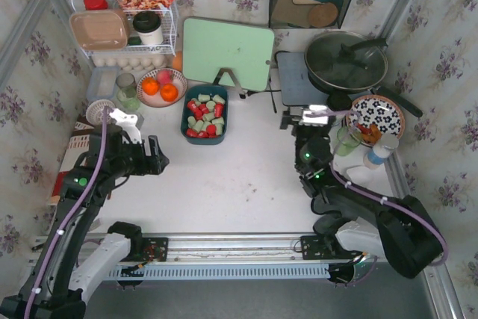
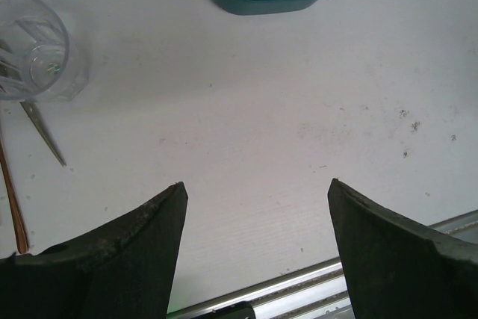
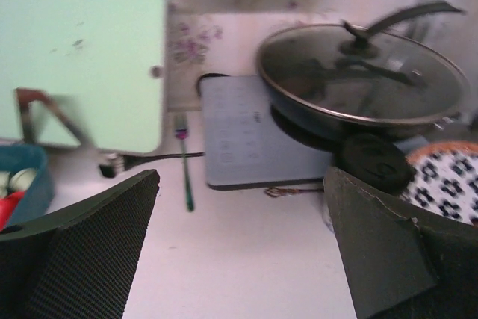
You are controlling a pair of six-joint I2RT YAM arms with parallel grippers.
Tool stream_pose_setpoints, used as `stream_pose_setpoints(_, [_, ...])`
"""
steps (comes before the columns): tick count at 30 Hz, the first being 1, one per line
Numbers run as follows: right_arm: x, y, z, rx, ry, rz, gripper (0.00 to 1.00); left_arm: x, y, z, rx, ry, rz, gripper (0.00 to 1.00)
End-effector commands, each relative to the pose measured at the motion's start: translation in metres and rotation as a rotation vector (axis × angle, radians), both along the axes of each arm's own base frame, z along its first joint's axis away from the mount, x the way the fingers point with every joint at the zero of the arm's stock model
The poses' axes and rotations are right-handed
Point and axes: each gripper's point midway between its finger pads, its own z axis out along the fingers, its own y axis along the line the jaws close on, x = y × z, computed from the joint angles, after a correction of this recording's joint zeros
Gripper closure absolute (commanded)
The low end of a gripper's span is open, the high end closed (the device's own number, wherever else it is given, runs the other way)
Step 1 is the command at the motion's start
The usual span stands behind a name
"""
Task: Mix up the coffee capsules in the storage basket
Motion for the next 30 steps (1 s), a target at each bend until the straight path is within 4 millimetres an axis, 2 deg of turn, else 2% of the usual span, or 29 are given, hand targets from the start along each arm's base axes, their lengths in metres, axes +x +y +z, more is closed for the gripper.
stream_pose_setpoints(1, [-0.014,-0.068,-0.003,0.185,-0.061,-0.226,0.0,0.002,-0.002,0.004,-0.016,-0.01,-0.001,0.21])
stream_pose_setpoints(3, [-0.025,-0.099,-0.019,0.24,-0.061,-0.318,0.0,0.003,-0.001,0.005,-0.017,-0.012,0.001,0.2])
stream_pose_setpoints(6, [-0.046,-0.124,-0.041,0.292,-0.071,-0.386,0.0,0.003,-0.001,0.004,-0.016,-0.009,0.006,0.2])
stream_pose_setpoints(8, [-0.058,-0.134,-0.052,0.322,-0.086,-0.403,0.0,0.005,0.0,0.003,-0.017,-0.006,0.01,0.2])
stream_pose_setpoints(11, [-0.068,-0.137,-0.068,0.322,-0.081,-0.389,0.0,0.006,0.0,0.001,-0.019,0.01,0.013,0.18])
stream_pose_setpoints(16, [-0.052,-0.12,-0.087,0.163,0.029,-0.309,0.0,0.01,0.0,-0.001,-0.042,0.046,0.03,0.12])
stream_pose_setpoints(18, [-0.045,-0.117,-0.095,0.137,0.059,-0.305,0.0,0.011,0.002,-0.002,-0.047,0.055,0.042,0.0])
stream_pose_setpoints(20, [-0.037,-0.11,-0.109,0.131,0.073,-0.283,0.0,0.013,0.003,-0.004,-0.046,0.06,0.052,0.01])
stream_pose_setpoints(22, [-0.029,-0.104,-0.103,0.12,0.054,-0.252,0.0,0.014,0.004,-0.005,-0.046,0.063,0.056,0.01])
stream_pose_setpoints(25, [-0.011,-0.091,-0.116,0.081,0.152,-0.187,0.0,0.016,0.004,-0.007,-0.047,0.078,0.06,0.01])
stream_pose_setpoints(27, [-0.005,-0.097,-0.12,0.09,0.181,-0.231,0.0,0.018,0.004,-0.008,-0.055,0.094,0.064,0.01])
stream_pose_setpoints(30, [-0.011,-0.12,-0.117,0.123,0.151,-0.364,0.0,0.019,0.005,-0.01,-0.07,0.116,0.075,0.01])
